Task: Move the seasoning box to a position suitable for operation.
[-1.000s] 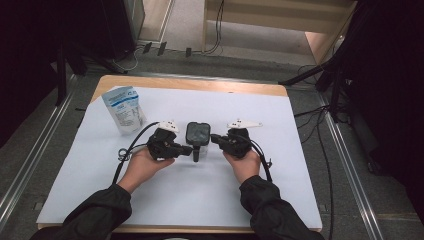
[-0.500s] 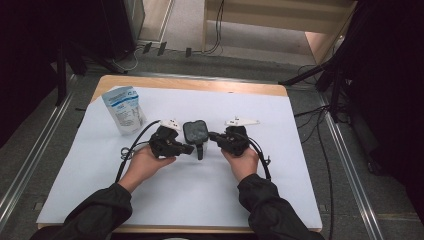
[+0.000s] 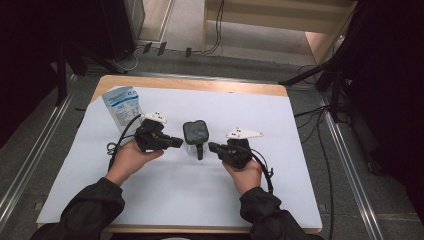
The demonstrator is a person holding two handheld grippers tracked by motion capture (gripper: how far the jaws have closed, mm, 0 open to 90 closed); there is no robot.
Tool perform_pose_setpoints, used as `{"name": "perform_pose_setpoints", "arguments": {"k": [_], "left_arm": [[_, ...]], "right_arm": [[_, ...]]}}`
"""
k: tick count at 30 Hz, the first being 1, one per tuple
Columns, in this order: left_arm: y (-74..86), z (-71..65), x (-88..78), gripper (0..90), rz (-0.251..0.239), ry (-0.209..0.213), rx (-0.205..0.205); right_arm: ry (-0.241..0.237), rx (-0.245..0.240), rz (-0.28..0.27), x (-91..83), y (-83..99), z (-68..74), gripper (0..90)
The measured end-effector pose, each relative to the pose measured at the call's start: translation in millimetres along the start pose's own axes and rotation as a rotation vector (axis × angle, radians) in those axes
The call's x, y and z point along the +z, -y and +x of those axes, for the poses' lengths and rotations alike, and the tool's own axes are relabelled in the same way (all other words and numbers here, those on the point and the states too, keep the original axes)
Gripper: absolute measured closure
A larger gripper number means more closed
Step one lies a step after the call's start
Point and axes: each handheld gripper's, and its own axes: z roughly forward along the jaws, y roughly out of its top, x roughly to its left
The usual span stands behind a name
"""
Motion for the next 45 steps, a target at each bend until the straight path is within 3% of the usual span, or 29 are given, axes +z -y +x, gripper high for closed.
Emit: {"name": "perform_pose_setpoints", "arguments": {"k": [8, 19, 25, 34, 45], "left_arm": [[0.3, 5.1, -4.8, 85.5, -0.004, -0.005, 0.000], [3.8, 11.0, -10.9, 68.0, -0.009, -0.019, -0.031], [6.0, 11.4, -13.0, 59.0, -0.017, -0.026, -0.023], [9.2, 13.7, -17.0, 49.4, -0.037, -0.042, -0.038], [9.5, 16.2, -14.1, 42.9, -0.019, -0.046, -0.036]], "right_arm": [[-0.022, -0.008, 0.020, 9.7, 7.6, 13.9, 90.0], [-0.067, -0.029, 0.038, 25.7, 10.5, 29.1, 90.0], [-0.070, -0.051, 0.048, 34.6, 10.6, 35.5, 90.0], [-0.068, -0.047, 0.063, 41.3, 10.9, 34.4, 90.0], [-0.055, -0.033, 0.076, 39.6, 11.3, 32.1, 90.0]]}}
